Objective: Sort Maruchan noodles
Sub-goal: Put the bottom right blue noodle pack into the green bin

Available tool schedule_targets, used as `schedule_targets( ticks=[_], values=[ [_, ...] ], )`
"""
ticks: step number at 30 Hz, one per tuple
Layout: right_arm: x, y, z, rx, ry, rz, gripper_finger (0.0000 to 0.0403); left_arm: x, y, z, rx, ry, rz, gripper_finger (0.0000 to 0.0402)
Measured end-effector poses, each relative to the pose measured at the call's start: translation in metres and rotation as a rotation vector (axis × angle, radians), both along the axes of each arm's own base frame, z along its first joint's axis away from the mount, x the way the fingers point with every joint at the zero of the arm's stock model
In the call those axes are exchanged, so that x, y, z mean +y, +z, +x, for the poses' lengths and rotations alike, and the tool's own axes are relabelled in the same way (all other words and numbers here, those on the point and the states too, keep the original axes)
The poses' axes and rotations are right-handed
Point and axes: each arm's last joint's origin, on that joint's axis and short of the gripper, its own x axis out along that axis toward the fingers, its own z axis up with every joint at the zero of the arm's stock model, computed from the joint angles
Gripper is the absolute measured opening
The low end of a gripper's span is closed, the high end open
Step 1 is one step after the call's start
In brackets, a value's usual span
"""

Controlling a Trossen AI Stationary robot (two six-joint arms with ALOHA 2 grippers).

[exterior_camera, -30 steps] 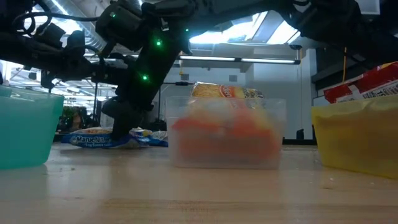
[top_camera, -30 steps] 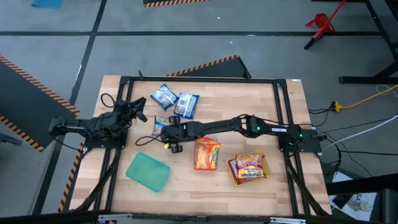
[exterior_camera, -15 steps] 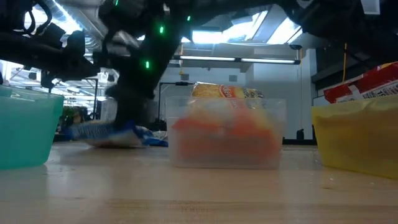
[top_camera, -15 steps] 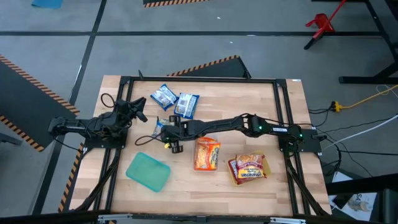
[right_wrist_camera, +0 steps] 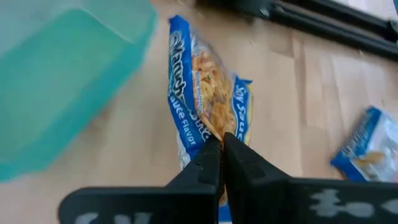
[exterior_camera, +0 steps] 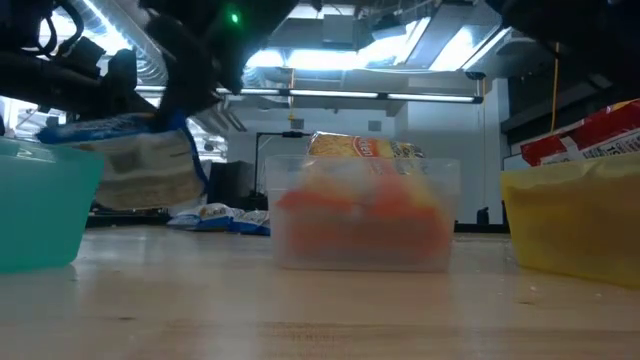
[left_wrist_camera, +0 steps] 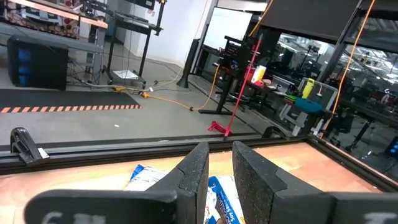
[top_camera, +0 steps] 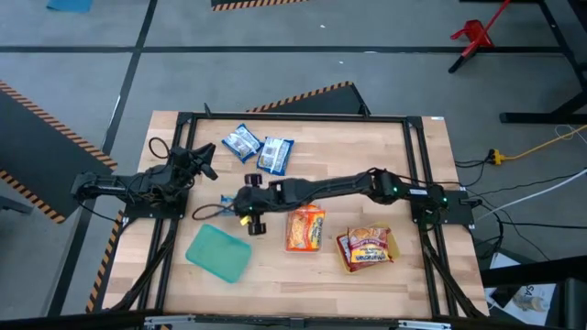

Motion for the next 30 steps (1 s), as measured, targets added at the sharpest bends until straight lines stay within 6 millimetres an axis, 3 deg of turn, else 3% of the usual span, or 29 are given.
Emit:
schedule_targets(
  ticks=[15, 30],
  values=[
    [0.093, 0.016, -0.009, -0.175, 0.173, -0.103, 0.0, 0.0, 0.0, 0.0, -0.017, 0.0, -0.011, 0.0066],
    [0.091, 0.011, -0.002, -0.197, 0.286, 0.087, 0.0001, 0.0, 0.0, 0.0, -0.06, -0.006, -0.04, 0.0066]
  ],
)
